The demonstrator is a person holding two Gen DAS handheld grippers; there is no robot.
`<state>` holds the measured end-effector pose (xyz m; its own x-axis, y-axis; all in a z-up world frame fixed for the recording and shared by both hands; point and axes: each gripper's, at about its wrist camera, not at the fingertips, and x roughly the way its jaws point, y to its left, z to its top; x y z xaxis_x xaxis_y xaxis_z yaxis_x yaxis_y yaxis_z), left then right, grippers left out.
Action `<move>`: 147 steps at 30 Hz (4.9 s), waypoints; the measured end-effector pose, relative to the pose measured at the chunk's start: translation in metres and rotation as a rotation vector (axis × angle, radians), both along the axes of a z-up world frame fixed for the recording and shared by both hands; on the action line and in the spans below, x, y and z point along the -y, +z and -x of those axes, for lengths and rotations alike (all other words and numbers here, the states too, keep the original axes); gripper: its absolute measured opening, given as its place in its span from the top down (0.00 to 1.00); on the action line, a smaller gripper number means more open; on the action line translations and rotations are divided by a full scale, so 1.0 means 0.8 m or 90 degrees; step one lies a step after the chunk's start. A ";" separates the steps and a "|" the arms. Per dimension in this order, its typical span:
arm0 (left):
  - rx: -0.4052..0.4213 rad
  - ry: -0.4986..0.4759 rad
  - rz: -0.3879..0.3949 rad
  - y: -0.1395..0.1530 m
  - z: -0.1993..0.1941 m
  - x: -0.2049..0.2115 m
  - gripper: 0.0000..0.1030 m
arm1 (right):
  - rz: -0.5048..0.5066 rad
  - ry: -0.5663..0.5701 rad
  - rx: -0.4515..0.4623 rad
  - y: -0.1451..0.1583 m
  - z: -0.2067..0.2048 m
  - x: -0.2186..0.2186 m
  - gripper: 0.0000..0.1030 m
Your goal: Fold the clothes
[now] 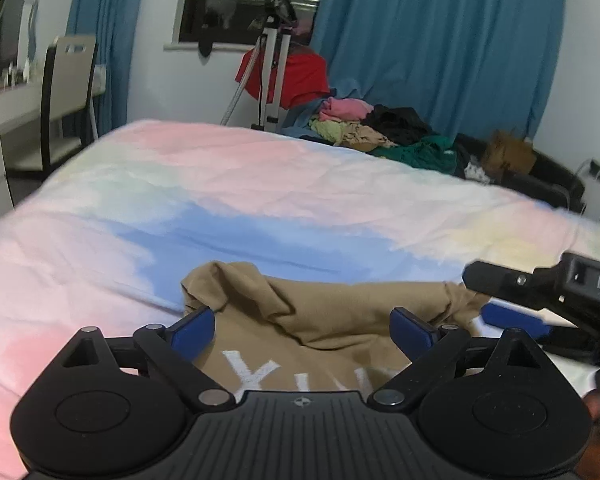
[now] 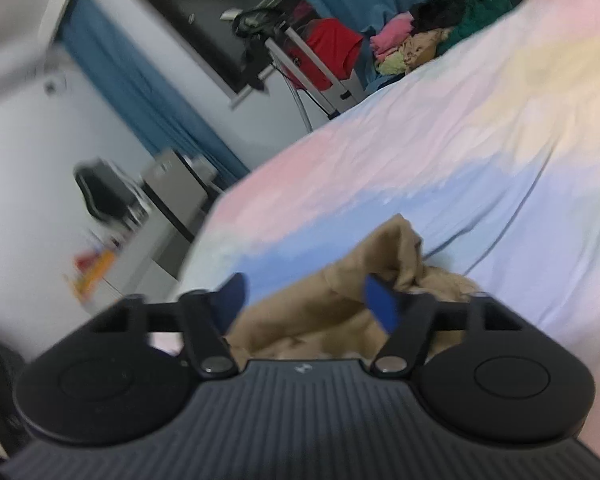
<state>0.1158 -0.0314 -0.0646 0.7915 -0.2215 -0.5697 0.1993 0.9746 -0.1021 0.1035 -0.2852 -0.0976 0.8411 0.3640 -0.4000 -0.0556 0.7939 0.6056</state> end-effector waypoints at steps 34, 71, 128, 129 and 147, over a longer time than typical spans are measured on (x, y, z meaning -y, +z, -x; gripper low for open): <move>-0.008 0.023 -0.007 0.004 0.082 -0.023 0.04 | 0.244 -0.014 -0.076 -0.005 0.079 -0.048 0.63; -0.167 0.138 0.474 -0.051 0.098 -0.122 0.08 | 0.216 -0.024 -0.111 -0.033 0.075 -0.048 0.63; -0.228 0.130 0.653 -0.080 0.103 -0.113 0.72 | -0.542 -0.034 -0.214 -0.108 0.097 -0.021 0.17; -0.232 0.131 0.656 -0.080 0.097 -0.111 0.72 | -0.551 -0.066 -0.204 -0.111 0.100 -0.012 0.16; -0.336 0.020 0.741 -0.081 0.105 -0.111 0.25 | -0.414 -0.110 -0.102 -0.055 0.094 -0.007 0.74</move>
<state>0.0314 0.0572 -0.1294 0.5434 -0.7846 -0.2984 -0.1479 0.2604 -0.9541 0.0284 -0.2795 -0.1416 0.8575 0.4379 -0.2701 0.1693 0.2557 0.9518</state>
